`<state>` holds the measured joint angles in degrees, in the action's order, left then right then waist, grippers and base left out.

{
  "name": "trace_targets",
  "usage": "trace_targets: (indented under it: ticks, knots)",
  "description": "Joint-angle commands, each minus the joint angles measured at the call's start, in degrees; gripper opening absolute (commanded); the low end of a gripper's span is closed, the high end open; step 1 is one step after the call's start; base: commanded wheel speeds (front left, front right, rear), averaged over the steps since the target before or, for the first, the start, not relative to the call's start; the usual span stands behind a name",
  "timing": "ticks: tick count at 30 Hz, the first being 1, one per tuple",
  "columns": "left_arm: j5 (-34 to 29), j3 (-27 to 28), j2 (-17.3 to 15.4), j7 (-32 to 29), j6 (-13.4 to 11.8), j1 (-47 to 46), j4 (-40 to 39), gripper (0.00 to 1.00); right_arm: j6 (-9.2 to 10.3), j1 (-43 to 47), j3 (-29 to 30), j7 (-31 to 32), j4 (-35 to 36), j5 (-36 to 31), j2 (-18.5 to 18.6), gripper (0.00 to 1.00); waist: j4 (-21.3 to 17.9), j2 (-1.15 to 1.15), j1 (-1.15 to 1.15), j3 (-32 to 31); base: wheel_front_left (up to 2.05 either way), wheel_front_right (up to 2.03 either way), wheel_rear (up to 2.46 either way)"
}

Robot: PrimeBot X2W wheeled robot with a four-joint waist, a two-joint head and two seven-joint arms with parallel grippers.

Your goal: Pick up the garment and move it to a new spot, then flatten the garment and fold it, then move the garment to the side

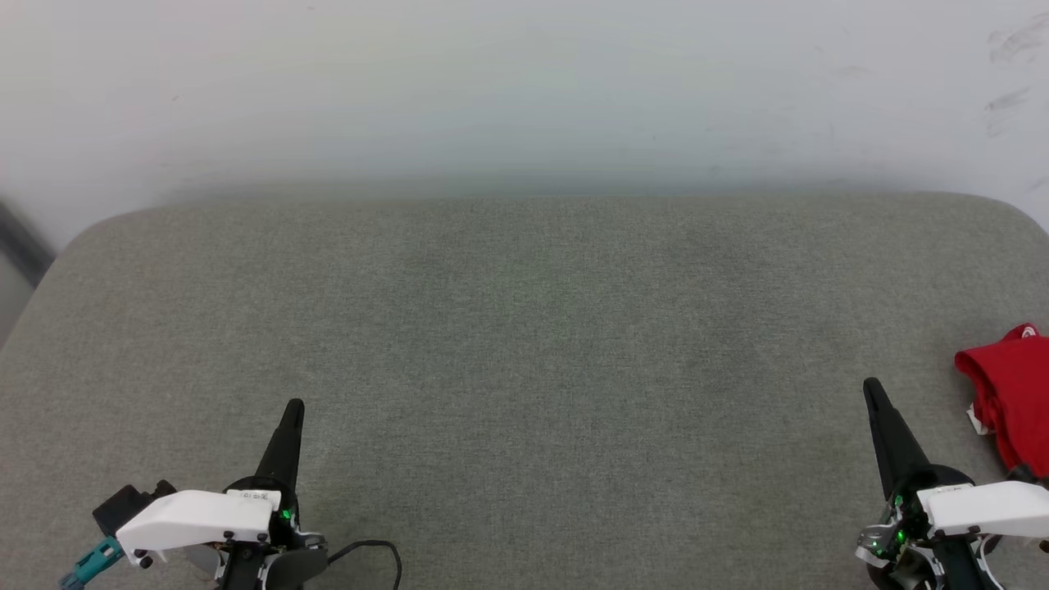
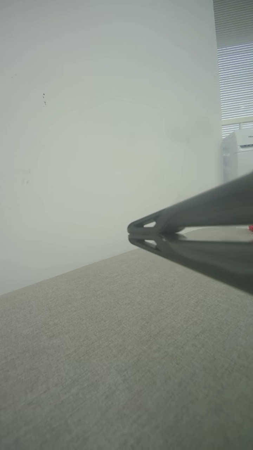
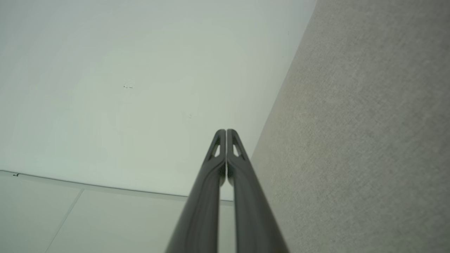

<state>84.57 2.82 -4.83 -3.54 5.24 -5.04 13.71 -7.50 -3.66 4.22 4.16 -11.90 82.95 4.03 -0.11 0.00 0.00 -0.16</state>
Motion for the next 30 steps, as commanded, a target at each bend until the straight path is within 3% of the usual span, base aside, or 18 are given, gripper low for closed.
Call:
trace_targets:
  ticks: [1, 30]
  knots:
    - [0.84, 0.56, 0.16, -0.35, 0.46, -0.99, -0.02, 0.00, 0.01, -1.40, 0.14, 0.42, -0.13, 1.17, 0.13, 0.00, 0.01, 0.00, 0.00, 0.01, 0.00, 0.00, 0.00]
    - [8.15, 3.71, 1.84, -2.90, 2.43, -1.41, 0.39, 0.00, 0.02, -2.86, 1.06, 1.42, -2.18, 10.60, -0.24, 0.00, 0.11, 0.00, 0.00, 0.34, 0.00, 0.00, 0.00]
